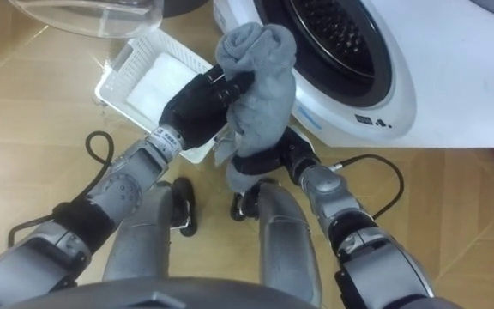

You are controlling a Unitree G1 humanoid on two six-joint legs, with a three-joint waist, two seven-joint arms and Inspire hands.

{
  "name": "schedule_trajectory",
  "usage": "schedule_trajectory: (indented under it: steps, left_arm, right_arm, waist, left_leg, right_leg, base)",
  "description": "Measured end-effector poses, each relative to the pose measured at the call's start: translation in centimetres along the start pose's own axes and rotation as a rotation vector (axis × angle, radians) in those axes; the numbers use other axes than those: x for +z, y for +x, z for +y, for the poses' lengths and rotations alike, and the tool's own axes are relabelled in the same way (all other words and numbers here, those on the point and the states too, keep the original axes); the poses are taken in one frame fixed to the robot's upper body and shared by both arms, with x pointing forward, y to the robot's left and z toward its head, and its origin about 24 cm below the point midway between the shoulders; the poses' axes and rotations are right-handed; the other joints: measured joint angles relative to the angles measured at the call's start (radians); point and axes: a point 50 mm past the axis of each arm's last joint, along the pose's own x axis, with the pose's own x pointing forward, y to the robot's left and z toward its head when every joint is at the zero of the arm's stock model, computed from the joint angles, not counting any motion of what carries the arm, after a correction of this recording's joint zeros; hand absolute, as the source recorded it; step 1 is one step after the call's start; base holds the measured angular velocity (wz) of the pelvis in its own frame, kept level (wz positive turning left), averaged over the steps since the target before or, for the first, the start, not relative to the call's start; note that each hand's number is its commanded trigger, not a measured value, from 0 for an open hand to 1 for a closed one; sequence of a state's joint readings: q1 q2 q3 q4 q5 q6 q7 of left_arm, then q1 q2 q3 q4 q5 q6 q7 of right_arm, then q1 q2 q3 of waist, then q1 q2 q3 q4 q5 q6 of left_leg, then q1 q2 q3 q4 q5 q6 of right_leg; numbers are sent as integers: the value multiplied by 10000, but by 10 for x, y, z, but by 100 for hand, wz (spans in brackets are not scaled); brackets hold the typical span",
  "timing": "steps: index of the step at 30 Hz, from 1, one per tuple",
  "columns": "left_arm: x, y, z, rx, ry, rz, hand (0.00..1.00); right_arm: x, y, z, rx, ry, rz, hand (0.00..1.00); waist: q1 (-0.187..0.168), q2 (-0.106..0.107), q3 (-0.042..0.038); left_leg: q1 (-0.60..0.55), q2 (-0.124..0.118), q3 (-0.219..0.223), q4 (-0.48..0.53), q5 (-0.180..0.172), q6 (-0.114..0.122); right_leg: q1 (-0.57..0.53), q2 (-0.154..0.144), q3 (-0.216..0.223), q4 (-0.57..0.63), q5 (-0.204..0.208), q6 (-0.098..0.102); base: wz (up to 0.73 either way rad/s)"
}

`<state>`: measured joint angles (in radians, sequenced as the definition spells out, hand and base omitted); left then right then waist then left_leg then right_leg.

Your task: Put towel into washing machine

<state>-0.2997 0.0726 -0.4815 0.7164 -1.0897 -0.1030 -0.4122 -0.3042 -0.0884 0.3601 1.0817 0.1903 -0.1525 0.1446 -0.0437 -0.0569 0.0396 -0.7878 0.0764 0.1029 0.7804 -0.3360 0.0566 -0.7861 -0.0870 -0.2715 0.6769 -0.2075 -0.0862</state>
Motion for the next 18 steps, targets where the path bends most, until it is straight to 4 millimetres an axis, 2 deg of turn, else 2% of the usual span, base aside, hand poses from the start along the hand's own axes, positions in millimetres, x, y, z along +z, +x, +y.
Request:
schedule_trajectory:
  steps: [4, 11, 12, 13, 18]
  left_arm:
    - [1, 2, -1, 29, -274, -129, 100]
    - [1, 2, -1, 70, -517, -151, 100]
    - [1, 2, 0, 96, -635, -189, 83]
    - [1, 2, 0, 102, -641, -192, 0]
    - [-3, -5, 6, 426, -1172, -297, 0]
  right_arm:
    - [-1, 0, 0, -33, 21, 26, 100]
    - [-4, -2, -2, -179, 217, 39, 100]
    - [-6, -3, -2, -183, 252, 97, 100]
    - [-7, -3, -2, -189, 255, 102, 100]
    - [-8, -3, -2, -123, -27, 247, 100]
  waist:
    - [35, 96, -58]
    - [128, 101, -56]
    - [149, 114, -48]
    - [156, 115, -47]
    - [297, 128, -40]
  left_leg:
    - [15, 1, 0, -5, 6, -11]
    - [20, 14, -3, -15, 52, -58]
    - [20, 16, -15, -15, 58, -63]
    - [21, 15, -18, -21, 61, -67]
    - [43, -19, -33, -196, 140, -103]
  right_leg:
    - [15, 1, -2, -2, 0, 0]
    - [20, 11, -12, -6, 13, -25]
    - [29, 11, -28, -12, 14, -30]
    - [30, 11, -29, -17, 15, -32]
    - [25, 4, -35, -82, 11, -49]
  base:
    - [0]
    - [0]
    - [0]
    - [0]
    - [2]
